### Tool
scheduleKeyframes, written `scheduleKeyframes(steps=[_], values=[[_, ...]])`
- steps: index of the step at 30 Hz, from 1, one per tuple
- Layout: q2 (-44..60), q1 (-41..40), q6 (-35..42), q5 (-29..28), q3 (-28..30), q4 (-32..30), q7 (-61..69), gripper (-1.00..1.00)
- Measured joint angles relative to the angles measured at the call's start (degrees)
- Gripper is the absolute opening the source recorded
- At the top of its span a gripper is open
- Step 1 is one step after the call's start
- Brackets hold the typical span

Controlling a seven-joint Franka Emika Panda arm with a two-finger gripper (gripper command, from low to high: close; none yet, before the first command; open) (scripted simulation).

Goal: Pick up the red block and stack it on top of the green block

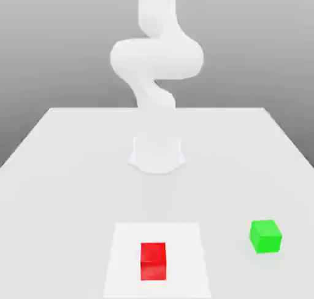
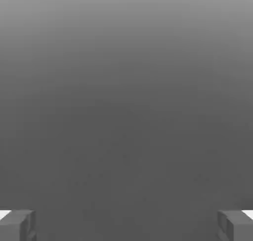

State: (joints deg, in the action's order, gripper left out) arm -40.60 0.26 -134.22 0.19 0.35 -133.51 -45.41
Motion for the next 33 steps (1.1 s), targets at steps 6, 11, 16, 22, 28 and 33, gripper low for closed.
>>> scheduleKeyframes(steps=[6,11,16,22,28,33], values=[[12.82,0.5,-5.97,0.52,0.69,-4.24,1.09,0.0],[23.22,0.76,-10.79,0.86,1.07,-7.67,1.91,0.0],[33.6,0.89,-15.65,1.03,1.31,-11.11,2.63,0.0],[46.04,0.8,-21.52,0.56,1.5,-15.16,2.98,0.0],[58.33,0.36,-31.24,1.28,0.91,-14.2,3.62,-1.0],[58.33,0.35,-31.24,1.19,0.89,-14.2,3.53,-1.0]])
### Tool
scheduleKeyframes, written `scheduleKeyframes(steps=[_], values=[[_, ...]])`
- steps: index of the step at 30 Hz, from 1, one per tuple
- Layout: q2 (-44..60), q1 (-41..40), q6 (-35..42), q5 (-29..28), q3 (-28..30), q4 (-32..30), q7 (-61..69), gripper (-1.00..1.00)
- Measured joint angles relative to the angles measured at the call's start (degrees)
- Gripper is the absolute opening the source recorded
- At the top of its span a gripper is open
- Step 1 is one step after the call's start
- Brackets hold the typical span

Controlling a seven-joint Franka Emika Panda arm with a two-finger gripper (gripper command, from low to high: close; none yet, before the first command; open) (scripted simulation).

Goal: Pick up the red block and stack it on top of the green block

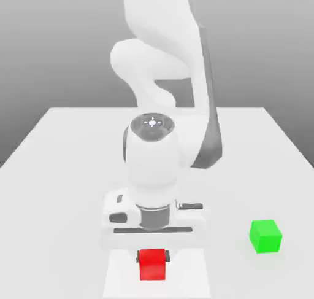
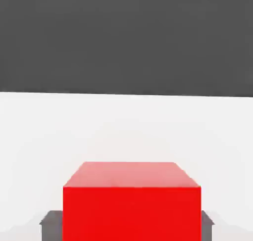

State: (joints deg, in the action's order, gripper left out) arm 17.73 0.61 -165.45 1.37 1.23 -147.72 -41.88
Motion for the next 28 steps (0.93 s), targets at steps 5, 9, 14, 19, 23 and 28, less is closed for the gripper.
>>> scheduleKeyframes(steps=[5,9,14,19,23,28], values=[[-4.49,-0.02,3.82,-0.49,0.1,-0.69,-0.34,-1.0],[-10.84,1.72,9.16,-1.05,-1.55,-1.69,-2.91,-1.0],[-14.13,11.8,11.81,-1.39,-7.48,-2.35,-11.66,-1.0],[-17.09,21.64,14.09,-1.34,-12.64,-2.98,-20.47,-1.0],[-11.13,23.31,8.42,-4.35,-11.24,-2.8,-24.26,-1.0],[-7.33,23.91,4.86,-6.28,-10.17,-2.62,-25.74,1.0]])
